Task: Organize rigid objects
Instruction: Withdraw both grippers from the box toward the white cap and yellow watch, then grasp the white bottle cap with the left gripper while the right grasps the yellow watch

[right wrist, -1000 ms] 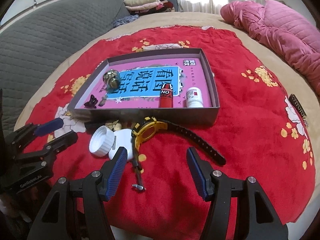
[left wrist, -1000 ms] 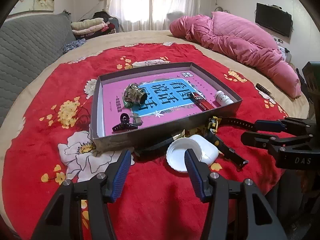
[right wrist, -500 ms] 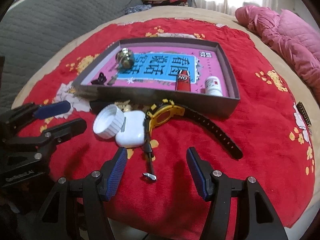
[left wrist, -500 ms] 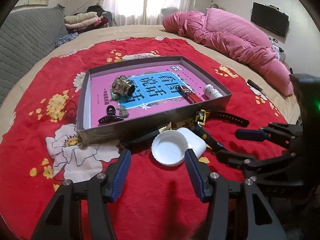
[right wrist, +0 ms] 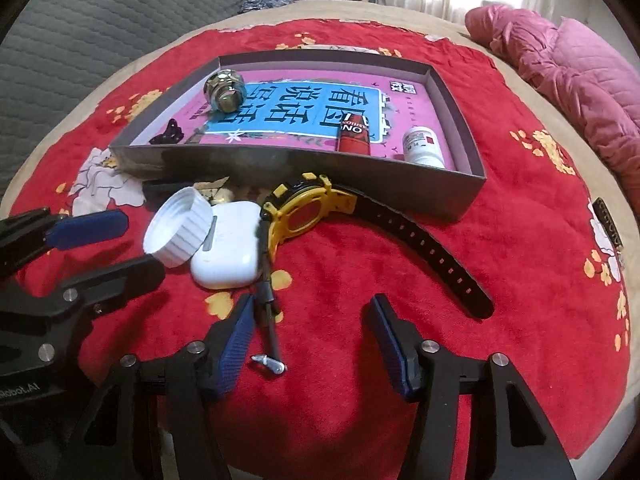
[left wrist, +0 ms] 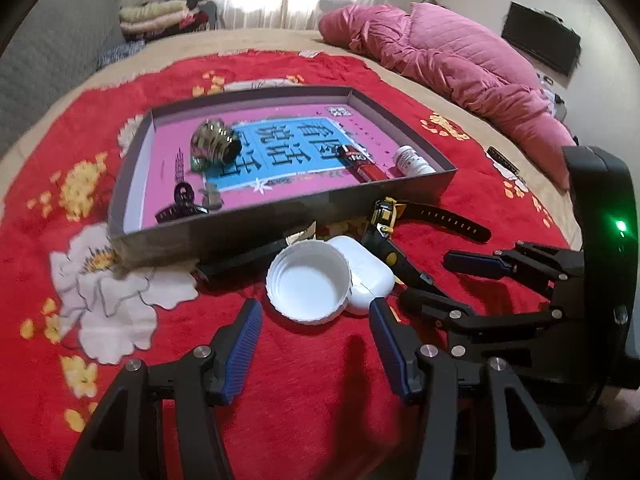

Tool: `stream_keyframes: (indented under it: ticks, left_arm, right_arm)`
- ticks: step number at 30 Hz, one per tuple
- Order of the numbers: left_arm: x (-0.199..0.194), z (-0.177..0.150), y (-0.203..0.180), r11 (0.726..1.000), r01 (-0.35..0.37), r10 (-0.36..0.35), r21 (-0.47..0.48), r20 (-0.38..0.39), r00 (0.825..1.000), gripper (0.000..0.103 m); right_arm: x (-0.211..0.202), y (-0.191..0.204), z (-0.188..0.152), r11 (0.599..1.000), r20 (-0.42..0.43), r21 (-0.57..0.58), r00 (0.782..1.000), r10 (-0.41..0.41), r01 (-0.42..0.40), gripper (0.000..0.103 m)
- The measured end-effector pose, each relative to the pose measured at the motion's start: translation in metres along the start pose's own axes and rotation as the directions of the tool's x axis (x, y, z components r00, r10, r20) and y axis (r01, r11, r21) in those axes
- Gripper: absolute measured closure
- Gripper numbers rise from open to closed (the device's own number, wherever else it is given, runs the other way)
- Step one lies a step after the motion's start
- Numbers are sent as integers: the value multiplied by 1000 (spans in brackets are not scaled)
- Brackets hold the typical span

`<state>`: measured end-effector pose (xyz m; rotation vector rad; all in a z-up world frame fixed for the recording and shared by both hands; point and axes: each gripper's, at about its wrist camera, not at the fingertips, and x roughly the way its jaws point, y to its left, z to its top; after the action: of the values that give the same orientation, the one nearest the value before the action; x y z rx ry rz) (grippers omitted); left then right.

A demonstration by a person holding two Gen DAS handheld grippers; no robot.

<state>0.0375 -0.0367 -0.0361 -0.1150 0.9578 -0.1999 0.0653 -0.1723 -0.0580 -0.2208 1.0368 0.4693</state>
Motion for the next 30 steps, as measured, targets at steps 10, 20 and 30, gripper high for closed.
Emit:
stream_keyframes:
  ticks: [10, 20, 30]
  left_arm:
    - [14, 2, 18, 990, 88, -90, -109, -17, 996, 48]
    - [28, 8, 22, 974, 159, -163, -164, -10, 987, 48]
    - [34, 11, 26, 972, 167, -170, -166, -2, 985, 48]
  right_arm:
    - [7, 1, 1, 1000, 11, -8, 1000, 13, -13, 51]
    - [14, -4, 1, 999, 19, 7, 999, 39, -39, 52]
    - [17, 7, 2, 996, 60, -70, 997, 56, -52, 79]
